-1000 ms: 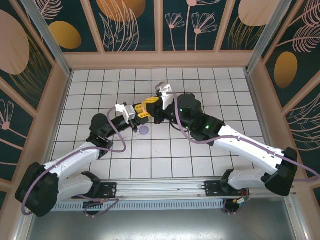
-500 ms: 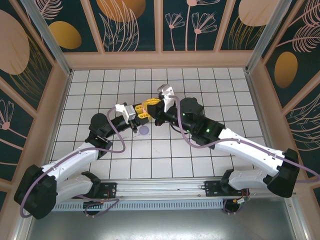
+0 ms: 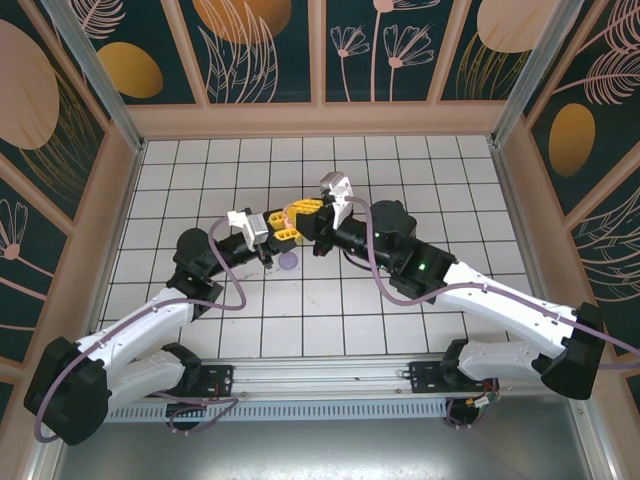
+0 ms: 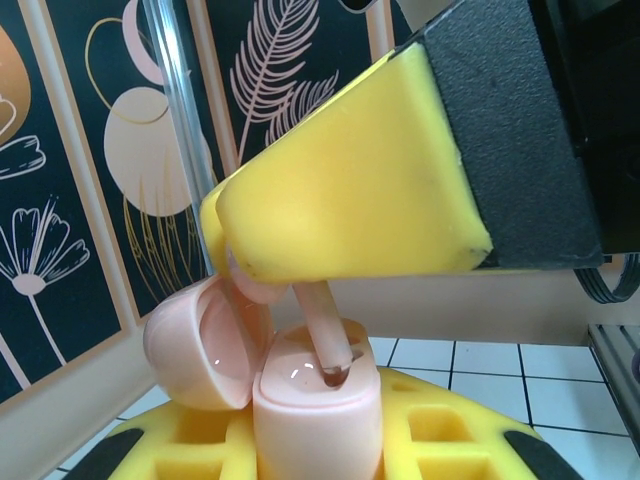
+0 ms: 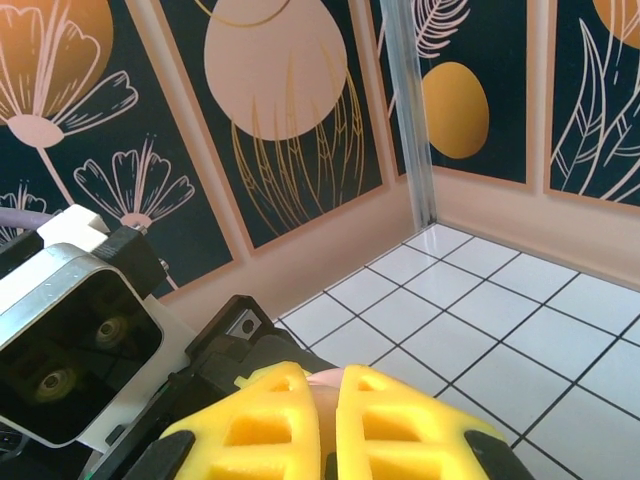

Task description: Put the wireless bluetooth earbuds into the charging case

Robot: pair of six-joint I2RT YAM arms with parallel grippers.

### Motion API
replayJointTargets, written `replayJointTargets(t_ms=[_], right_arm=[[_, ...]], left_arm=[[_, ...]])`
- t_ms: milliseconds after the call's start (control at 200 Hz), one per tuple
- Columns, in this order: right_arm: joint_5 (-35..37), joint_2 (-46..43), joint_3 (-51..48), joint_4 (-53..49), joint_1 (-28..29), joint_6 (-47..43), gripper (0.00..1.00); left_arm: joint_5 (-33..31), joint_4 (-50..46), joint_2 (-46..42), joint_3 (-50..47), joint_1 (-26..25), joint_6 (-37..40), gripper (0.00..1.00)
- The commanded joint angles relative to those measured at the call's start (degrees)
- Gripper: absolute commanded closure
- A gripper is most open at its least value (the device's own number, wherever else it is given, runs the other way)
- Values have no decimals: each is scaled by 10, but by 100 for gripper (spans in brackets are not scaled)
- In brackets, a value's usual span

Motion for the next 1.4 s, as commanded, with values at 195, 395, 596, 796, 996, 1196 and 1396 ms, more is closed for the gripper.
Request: replayJointTargets(t_ms=[195,395,596,796,996,1196,1396], right_arm=[[1,39,27,-72,9,-36,94],[54,20,13,-70,10,-43,94],[93,0,5,-69,7,-47,94],[43,21,26,-104,11,-64,94],[33,37,38,-139,24,-78,94],[-8,49,54,-159,26,-81,94],[-1,52,55,-184,30,-89,96]], left_arm=[[71,70,-28,44,-19,20,100],[72,56,-33,46,-19,29,100],[74,50,-37,50,-20,30,100],[74,44,-36,56,-19,28,100],[73,34,-38,59,-20,33,100],[72,34,-32,63,-20,33,100],[68,34,-32,64,-19,34,100]])
